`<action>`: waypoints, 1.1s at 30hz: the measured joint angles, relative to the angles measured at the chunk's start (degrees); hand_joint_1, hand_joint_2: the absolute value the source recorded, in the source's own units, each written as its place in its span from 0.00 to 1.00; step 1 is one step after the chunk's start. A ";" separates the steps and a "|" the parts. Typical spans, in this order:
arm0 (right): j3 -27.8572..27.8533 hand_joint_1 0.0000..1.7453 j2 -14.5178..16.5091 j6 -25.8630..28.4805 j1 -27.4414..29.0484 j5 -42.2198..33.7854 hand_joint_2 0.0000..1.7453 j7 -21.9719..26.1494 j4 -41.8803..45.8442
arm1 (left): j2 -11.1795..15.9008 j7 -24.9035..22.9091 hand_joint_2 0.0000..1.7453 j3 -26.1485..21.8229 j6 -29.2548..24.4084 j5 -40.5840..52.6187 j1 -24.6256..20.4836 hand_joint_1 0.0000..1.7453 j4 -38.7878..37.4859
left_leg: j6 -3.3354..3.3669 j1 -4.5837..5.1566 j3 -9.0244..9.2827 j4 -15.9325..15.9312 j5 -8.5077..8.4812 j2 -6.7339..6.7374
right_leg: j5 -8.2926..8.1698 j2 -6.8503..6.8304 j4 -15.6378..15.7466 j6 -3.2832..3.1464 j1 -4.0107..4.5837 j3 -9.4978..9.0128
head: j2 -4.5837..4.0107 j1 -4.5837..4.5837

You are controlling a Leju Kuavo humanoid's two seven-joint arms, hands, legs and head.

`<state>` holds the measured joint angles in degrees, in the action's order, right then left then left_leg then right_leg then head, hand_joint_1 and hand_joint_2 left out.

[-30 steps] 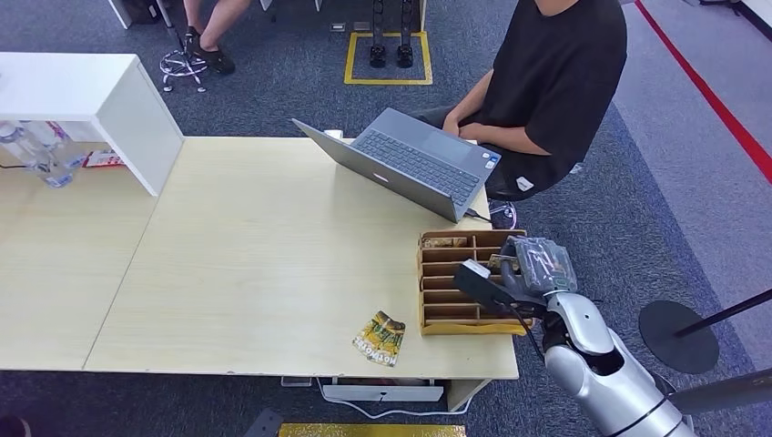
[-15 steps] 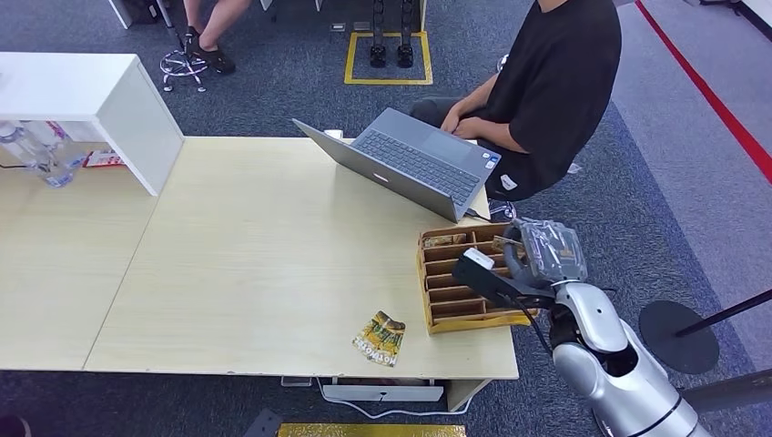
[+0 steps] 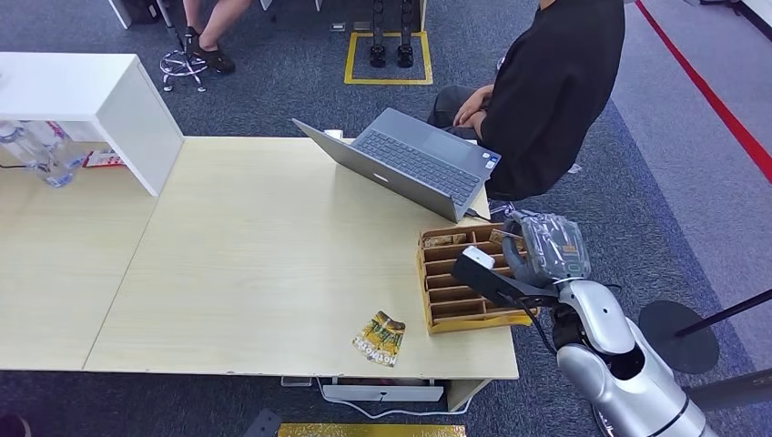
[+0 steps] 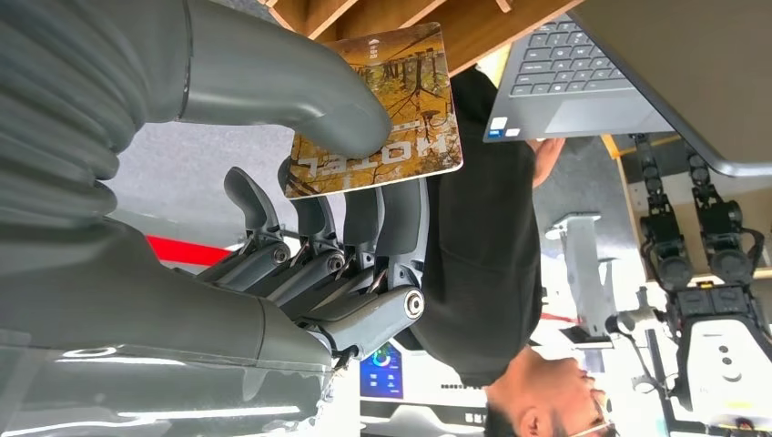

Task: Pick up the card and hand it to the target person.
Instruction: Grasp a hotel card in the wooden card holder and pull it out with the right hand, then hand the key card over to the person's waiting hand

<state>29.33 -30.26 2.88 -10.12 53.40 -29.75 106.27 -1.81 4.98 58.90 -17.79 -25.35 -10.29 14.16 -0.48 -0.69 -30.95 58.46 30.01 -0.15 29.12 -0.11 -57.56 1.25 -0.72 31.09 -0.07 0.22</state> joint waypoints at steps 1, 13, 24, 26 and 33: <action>-0.01 0.77 -0.03 -0.13 0.00 0.02 1.00 0.00 0.18 | 0.00 0.00 0.00 0.00 0.00 0.00 0.00 0.00 0.00 | 0.00 0.00 0.00 0.00 0.00 0.00 | 0.00 0.00 0.00 0.00 0.00 0.00 | 0.00 0.00; -0.37 0.80 -0.69 -2.01 -2.81 -0.03 1.00 -0.27 4.30 | 0.02 0.02 0.00 0.00 0.02 0.05 0.01 0.00 0.00 | 0.00 0.00 0.00 0.00 0.00 0.00 | 0.00 0.00 0.00 0.00 0.00 0.00 | -0.01 0.00; -1.84 0.80 -1.13 1.08 -8.17 0.21 1.00 0.22 5.14 | 0.02 -0.24 0.00 0.00 0.37 0.96 -0.04 0.00 0.00 | 0.00 0.00 -0.01 0.00 0.00 0.00 | 0.00 0.00 0.00 0.00 0.00 0.00 | 0.00 -0.01; -2.03 0.80 -1.20 1.90 -8.88 0.22 1.00 0.37 4.99 | 0.02 -0.31 0.00 0.00 0.39 1.07 -0.06 0.00 0.00 | 0.00 0.00 -0.02 0.00 0.00 0.00 | 0.00 0.00 0.00 0.00 0.00 0.01 | 0.00 -0.01; -2.67 0.80 -1.15 6.48 -10.47 3.40 1.00 1.78 2.13 | 0.00 -0.57 0.00 0.00 0.59 1.87 -0.41 0.00 0.00 | 0.00 0.00 -0.03 0.00 0.00 -0.01 | 0.00 -0.02 0.00 0.00 0.00 0.01 | 0.00 0.00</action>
<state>26.66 -31.41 9.36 -20.59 56.79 -27.97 108.41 -1.81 4.41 58.90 -17.20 -23.48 -10.70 14.16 -0.48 -0.69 -30.98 58.46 30.01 -0.15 29.12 -0.13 -57.56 1.25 -0.72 31.10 -0.07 0.22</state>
